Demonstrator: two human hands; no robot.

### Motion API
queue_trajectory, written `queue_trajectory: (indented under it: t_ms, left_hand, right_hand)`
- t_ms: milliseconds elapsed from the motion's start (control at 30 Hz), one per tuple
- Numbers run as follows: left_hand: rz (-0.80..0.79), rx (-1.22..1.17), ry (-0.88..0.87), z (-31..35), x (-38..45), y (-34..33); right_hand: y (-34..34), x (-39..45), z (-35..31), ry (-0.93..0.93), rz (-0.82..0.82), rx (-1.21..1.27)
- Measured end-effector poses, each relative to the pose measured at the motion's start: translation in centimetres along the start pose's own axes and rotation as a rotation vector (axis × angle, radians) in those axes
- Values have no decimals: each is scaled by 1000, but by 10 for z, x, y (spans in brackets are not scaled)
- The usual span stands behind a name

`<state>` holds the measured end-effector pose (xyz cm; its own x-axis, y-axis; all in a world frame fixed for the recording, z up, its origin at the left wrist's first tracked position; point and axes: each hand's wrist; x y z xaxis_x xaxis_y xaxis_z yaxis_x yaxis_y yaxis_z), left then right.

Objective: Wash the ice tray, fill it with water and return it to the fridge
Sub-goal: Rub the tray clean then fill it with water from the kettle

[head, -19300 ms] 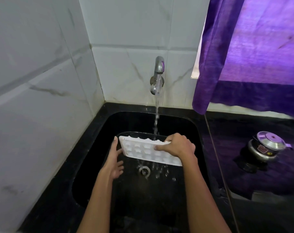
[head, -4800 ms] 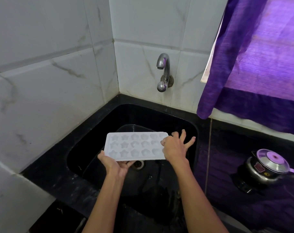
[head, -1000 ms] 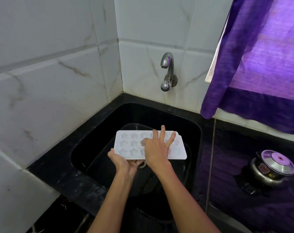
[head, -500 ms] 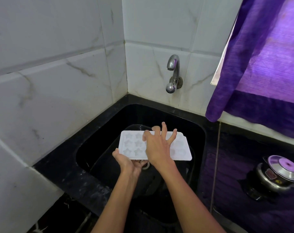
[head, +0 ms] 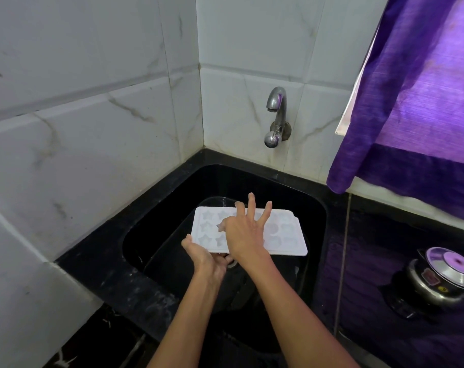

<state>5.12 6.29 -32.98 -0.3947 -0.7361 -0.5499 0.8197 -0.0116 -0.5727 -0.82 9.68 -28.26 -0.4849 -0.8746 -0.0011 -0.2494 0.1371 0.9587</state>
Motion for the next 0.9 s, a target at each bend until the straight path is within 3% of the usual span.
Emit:
queue_trajectory:
  t_ms: [467, 733, 900]
  left_hand:
    - [-8, -14, -22, 1, 3, 2]
    - [0, -25, -28, -1, 6, 3]
    - [15, -21, -24, -3, 7, 3]
  right_hand:
    - [-3, 5, -10, 70, 71, 41]
    - [-7, 10, -18, 153, -40, -20]
    - [-11, 12, -18, 158, -23, -24]
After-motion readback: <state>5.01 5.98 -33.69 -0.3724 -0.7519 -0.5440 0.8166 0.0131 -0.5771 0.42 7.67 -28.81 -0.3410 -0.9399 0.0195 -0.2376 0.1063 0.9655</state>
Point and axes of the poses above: each hand's wrist, its own x-axis towards the middle knuckle, its own y-axis out of the back of the hand, z = x × y, and after that the axes turned 10 degrees about x, right-handed
